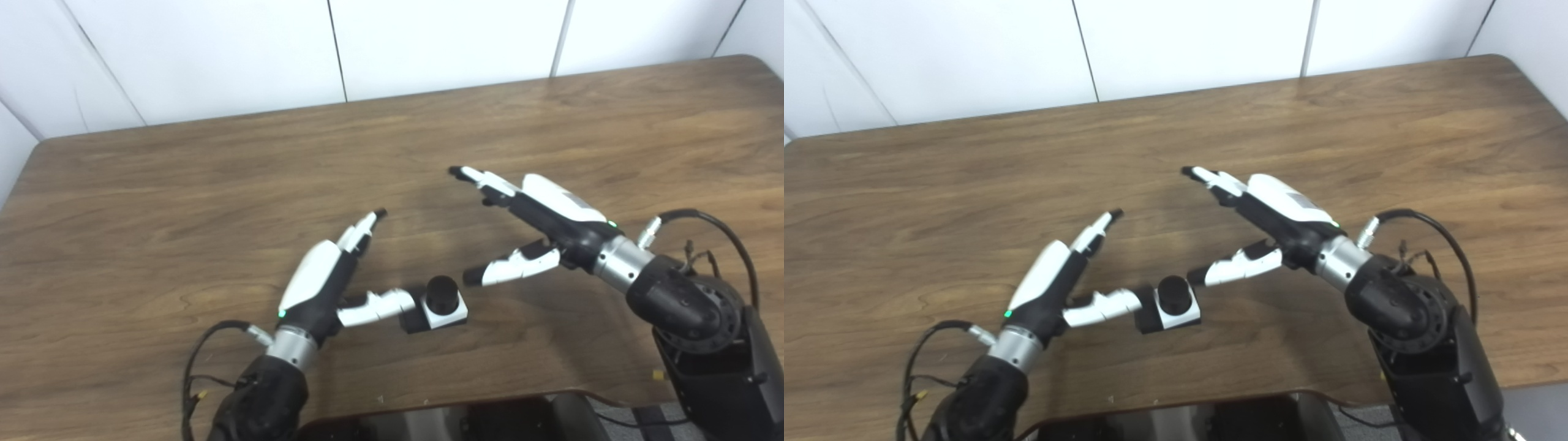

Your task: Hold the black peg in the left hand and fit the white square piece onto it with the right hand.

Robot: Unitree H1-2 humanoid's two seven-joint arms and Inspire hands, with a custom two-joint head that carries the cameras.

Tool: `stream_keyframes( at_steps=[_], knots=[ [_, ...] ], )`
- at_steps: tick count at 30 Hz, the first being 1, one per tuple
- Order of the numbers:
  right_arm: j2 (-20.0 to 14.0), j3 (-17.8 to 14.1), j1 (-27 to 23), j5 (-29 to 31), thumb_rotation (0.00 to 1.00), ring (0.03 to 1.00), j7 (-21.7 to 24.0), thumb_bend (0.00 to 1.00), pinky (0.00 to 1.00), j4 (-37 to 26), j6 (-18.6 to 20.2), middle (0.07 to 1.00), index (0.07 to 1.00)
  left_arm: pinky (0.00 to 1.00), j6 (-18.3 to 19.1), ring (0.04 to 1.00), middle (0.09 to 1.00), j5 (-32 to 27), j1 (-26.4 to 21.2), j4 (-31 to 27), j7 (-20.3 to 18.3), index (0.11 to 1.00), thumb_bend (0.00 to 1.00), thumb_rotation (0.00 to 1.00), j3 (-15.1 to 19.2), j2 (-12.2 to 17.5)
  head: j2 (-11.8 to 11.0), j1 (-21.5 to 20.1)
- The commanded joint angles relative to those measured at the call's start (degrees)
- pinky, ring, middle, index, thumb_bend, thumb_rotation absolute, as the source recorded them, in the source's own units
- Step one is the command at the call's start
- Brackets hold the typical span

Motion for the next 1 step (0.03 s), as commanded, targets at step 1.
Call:
stream_keyframes(
  at_steps=[1],
  knots=[
    [3.96,-4.52,-0.75,10.41,0.99,0.987,-4.26,0.67,0.95,0.95,1.33,0.993,0.994,0.98,-4.07,1.0,1.0,-7.74,-1.26,-1.3,4.34,1.0,0.73,1.0,3.69,-1.56,0.0,-0.16]
  ],
)
